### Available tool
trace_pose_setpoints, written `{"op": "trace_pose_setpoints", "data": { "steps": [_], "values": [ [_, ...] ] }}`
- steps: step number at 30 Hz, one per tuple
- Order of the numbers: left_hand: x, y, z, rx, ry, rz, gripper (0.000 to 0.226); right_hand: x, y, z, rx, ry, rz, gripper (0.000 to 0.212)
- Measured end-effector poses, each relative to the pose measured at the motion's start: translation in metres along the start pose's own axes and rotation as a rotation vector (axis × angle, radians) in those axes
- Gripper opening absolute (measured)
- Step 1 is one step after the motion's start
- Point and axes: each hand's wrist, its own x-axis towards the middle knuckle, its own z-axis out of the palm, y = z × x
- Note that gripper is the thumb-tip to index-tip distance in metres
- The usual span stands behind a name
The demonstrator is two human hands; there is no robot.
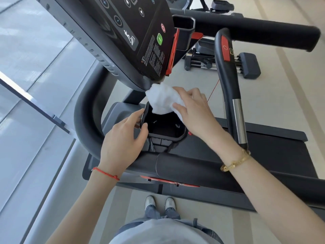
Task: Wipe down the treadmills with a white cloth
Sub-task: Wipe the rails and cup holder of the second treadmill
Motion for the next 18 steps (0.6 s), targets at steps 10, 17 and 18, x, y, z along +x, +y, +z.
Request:
{"op": "trace_pose_setpoints", "data": {
  "steps": [10, 17, 18],
  "values": [
    [-0.004, 0.002, 0.002, 0.026, 0.189, -0.087, 0.016, 0.013, -0.019, -0.003, -0.082, -0.209, -0.263, 0.043],
    [-0.023, -0.003, -0.008, 0.034, 0.261, -0.068, 0.014, -0.028, -0.039, -0.003, 0.083, -0.390, -0.324, 0.046],
    [-0.025, -0.004, -0.010, 0.038, 0.252, -0.051, 0.008, -0.032, -0.037, -0.004, 0.075, -0.385, -0.336, 0.047]
  ]
}}
